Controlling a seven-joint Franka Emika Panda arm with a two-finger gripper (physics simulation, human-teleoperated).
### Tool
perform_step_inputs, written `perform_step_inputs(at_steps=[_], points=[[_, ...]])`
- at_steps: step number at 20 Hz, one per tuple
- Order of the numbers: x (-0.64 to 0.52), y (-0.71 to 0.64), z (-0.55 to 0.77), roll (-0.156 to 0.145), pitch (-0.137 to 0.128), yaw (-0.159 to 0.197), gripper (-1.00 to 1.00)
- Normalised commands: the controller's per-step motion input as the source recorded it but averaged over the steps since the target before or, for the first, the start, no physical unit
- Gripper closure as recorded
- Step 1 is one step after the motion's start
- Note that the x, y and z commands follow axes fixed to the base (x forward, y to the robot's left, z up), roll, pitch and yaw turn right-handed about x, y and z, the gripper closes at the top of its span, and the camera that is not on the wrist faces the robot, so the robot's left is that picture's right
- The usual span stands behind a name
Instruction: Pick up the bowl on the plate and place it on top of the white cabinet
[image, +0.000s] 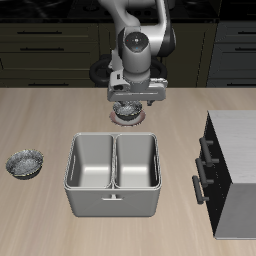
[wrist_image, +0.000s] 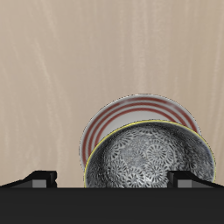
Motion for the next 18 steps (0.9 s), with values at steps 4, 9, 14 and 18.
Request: perform_step_inputs(at_steps=[4,9,14,18], points=[[0.03,0.06,-0.32,0.011,0.071,-0.017,-1.0],[0.02,0.04,-0.25,0.007,0.051,-0.006,-1.0],[0.01,0.09,-0.16,0.071,0.007,-0.039,1.0],[-0.03,-0.01,0.06,0.003,-0.007,-0.014,1.0]])
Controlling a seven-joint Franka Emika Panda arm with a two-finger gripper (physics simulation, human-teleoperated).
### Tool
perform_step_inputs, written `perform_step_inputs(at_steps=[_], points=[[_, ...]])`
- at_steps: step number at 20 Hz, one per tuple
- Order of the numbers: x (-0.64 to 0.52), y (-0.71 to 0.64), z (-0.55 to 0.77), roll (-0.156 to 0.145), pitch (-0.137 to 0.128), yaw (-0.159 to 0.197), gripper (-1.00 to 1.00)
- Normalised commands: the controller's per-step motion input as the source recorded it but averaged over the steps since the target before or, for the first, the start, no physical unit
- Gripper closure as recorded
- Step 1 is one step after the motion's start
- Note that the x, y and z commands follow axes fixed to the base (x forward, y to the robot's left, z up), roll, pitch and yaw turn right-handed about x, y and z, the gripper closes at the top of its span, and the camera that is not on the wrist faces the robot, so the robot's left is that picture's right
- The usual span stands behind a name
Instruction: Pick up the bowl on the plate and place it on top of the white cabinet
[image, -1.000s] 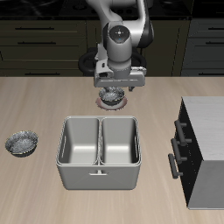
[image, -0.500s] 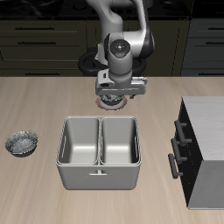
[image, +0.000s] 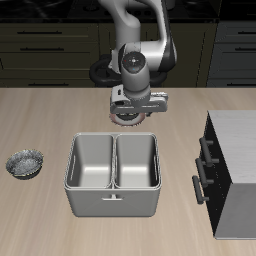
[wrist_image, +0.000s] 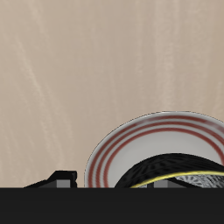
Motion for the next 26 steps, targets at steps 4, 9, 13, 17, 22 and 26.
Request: perform_step_inputs(at_steps=[4,9,13,17,22,26], points=[[0.0,0.04,0.08,0.005,-0.018,-0.002,1.0],[0.0,0.0,0.06,0.001,-0.006,-0.003,1.0],[0.0,-0.04,0.21,-0.017,-0.03,0.011,1.0],[0.01,0.0,0.25,-0.008,-0.036,0.021,1.0],[0.06,0.08,0.41,0.018,-0.075,0.053,1.0],[0.05,0.05,0.45,0.013,-0.067,0.021,1.0]])
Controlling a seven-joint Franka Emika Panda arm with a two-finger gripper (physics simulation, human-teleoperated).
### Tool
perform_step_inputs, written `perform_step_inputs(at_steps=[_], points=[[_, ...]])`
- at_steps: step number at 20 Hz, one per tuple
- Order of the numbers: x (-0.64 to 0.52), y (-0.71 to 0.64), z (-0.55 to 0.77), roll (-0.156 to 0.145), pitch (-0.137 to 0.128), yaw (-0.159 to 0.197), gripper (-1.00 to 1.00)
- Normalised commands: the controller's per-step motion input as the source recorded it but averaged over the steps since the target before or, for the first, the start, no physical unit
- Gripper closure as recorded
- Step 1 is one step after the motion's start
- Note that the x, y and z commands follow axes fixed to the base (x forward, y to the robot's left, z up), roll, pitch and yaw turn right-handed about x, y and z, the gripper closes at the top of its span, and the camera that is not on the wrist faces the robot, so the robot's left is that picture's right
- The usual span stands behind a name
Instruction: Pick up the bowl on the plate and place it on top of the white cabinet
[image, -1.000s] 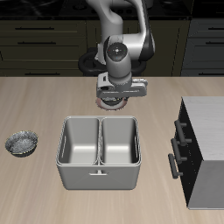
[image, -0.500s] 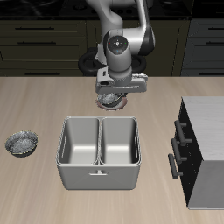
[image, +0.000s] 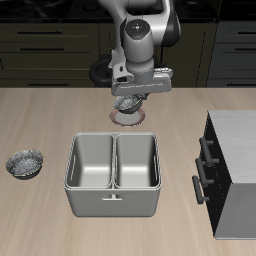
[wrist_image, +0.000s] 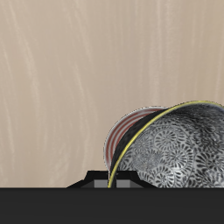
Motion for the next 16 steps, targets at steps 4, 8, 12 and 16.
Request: perform_step_inputs(at_steps=[4,8,12,16], points=[[0.03,0.03,0.51,0.013,-0.076,0.01,1.0],[0.04,0.06,0.48,0.011,-0.079,0.031,1.0],[0.06,0.03,0.43,0.015,-0.062,0.01,1.0],[0.05,0.03,0.36,0.008,-0.055,0.016,1.0]])
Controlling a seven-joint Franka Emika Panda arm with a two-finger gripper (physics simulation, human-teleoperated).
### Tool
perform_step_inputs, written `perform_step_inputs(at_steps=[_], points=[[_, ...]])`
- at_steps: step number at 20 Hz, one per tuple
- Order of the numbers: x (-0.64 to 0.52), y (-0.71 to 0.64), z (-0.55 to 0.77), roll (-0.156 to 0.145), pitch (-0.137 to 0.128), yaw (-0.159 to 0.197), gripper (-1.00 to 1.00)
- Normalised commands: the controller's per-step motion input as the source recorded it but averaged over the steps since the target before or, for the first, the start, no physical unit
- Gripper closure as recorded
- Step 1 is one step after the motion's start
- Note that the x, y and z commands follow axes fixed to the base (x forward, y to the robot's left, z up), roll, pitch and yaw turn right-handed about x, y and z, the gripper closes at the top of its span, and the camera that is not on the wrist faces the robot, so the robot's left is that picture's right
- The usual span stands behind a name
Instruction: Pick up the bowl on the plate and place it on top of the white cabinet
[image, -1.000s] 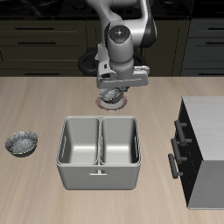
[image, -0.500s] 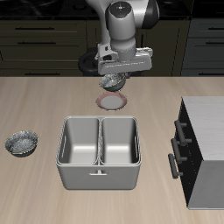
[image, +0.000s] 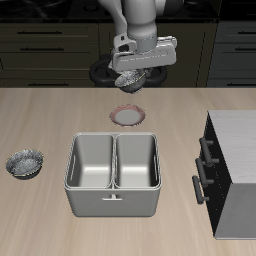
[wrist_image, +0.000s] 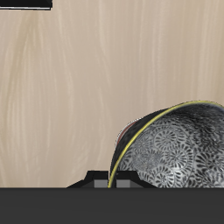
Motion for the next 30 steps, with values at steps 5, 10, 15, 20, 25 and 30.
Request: perform_step_inputs(at_steps=[5,10,15,20,25,30], points=[[0.08,0.0,0.18,0.002,-0.029,0.001,1.0],[0.05,0.02,0.05,0.008,-0.003,0.003,1.0],[-0.06,0.04,0.19,0.012,-0.035,-0.005,1.0],[-0.07,0.04,0.14,0.012,-0.021,-0.002,1.0],[-0.07,0.01,0.14,0.005,-0.028,0.008,1.0],[-0.03,-0.03,0.14,-0.005,-0.025,0.001,1.0]])
